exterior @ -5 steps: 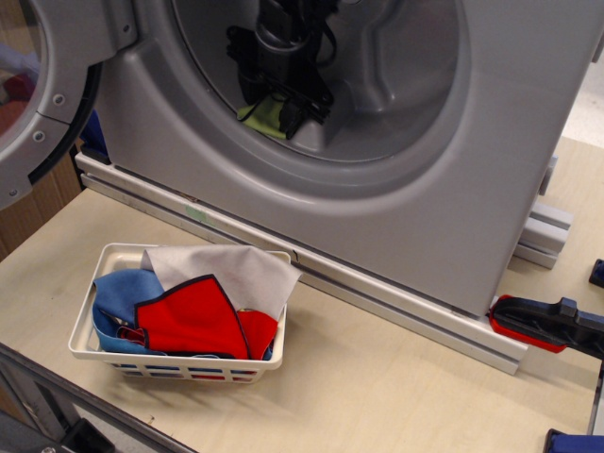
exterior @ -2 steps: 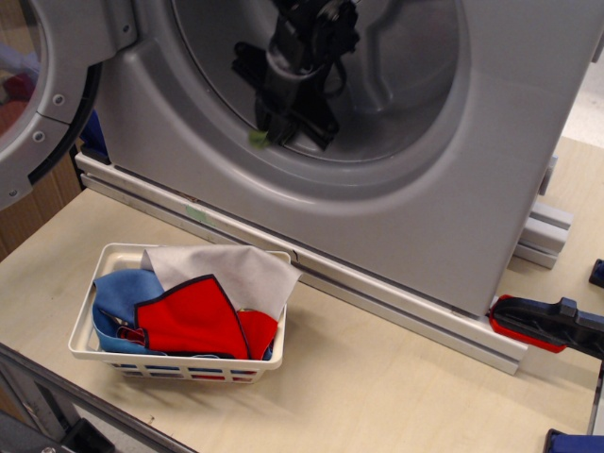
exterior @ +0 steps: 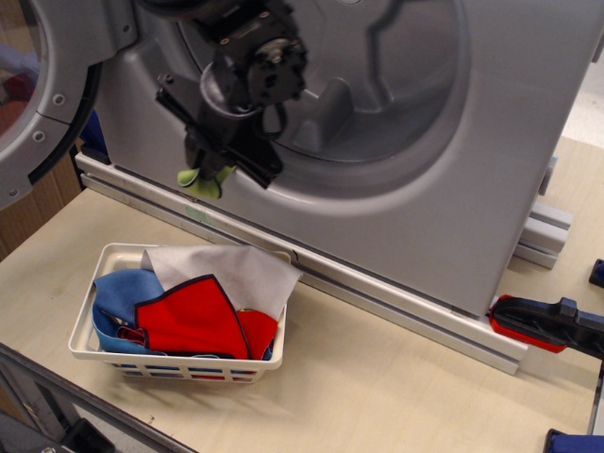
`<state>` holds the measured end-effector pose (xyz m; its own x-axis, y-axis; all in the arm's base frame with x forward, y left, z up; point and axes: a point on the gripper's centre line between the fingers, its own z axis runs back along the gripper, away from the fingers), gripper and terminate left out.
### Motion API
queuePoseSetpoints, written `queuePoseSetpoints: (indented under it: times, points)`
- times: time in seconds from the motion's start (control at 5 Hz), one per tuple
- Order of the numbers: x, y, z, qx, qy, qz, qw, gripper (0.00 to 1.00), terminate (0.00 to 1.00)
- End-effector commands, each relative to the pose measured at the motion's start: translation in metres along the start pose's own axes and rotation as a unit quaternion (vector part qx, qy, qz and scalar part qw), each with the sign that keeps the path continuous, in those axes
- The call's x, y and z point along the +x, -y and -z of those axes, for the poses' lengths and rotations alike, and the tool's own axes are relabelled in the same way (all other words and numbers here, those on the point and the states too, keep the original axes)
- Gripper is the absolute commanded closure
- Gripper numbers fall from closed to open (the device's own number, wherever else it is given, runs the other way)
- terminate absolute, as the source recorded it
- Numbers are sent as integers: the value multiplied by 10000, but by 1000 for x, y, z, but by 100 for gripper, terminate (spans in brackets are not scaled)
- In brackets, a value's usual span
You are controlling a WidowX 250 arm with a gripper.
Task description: Take clothes out of laundry machine
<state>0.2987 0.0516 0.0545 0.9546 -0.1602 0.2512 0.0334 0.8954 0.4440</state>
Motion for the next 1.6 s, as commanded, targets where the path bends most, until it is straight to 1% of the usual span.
queuePoseSetpoints:
  times: [0.0, 0.2, 0.4, 0.6, 0.8, 1.0, 1.2, 1.4]
  points:
    - [-44, 10, -29, -743, 139, -317, 9966, 100, 0]
    - [-57, 29, -20, -1205, -305, -508, 9909, 100, 0]
    - [-70, 36, -5, -1805, -467, -976, 9776, 100, 0]
    - [-76, 44, 12, -2326, -703, -1194, 9626, 100, 0]
    - [-82, 49, 25, -2555, -1177, -1035, 9540, 0, 0]
    - [-84, 37, 15, -2384, -1316, -1215, 9545, 0, 0]
    - [-81, 24, -2, -2099, -1293, -1306, 9603, 0, 0]
    - [-78, 11, -22, -2067, -1186, -1461, 9601, 0, 0]
